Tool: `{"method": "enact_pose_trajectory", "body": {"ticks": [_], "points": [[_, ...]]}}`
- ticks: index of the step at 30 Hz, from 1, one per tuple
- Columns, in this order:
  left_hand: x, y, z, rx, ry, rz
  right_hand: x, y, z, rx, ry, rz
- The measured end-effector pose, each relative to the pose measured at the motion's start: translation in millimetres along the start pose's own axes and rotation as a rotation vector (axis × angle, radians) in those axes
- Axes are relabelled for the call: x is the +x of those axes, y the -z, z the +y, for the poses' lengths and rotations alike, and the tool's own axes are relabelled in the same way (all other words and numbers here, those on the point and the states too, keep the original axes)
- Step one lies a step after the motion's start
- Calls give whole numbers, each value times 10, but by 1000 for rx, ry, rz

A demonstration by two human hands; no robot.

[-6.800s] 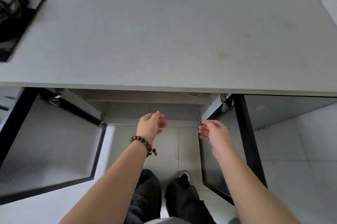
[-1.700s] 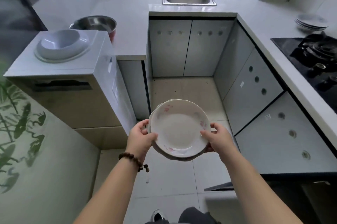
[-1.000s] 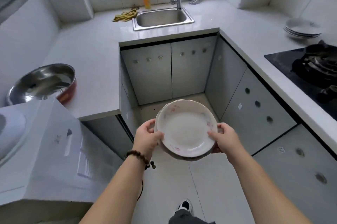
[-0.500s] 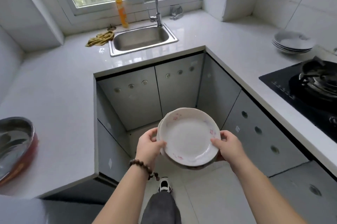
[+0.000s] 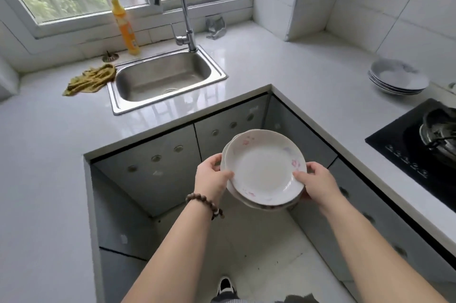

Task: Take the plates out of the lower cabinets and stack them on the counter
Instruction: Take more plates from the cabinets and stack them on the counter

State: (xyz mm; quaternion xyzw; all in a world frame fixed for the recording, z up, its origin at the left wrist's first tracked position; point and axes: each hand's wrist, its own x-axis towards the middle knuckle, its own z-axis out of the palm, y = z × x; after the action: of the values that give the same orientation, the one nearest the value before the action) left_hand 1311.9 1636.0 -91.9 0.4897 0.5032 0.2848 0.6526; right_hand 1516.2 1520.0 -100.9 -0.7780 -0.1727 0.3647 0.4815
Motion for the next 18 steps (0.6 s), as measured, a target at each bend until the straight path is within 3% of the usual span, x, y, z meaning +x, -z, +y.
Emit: {"method": "enact_pose_trajectory", "body": {"ticks": [18], "points": [[1923, -1333, 789, 149, -9, -369, 1750, 534, -322, 157, -88, 275]]}}
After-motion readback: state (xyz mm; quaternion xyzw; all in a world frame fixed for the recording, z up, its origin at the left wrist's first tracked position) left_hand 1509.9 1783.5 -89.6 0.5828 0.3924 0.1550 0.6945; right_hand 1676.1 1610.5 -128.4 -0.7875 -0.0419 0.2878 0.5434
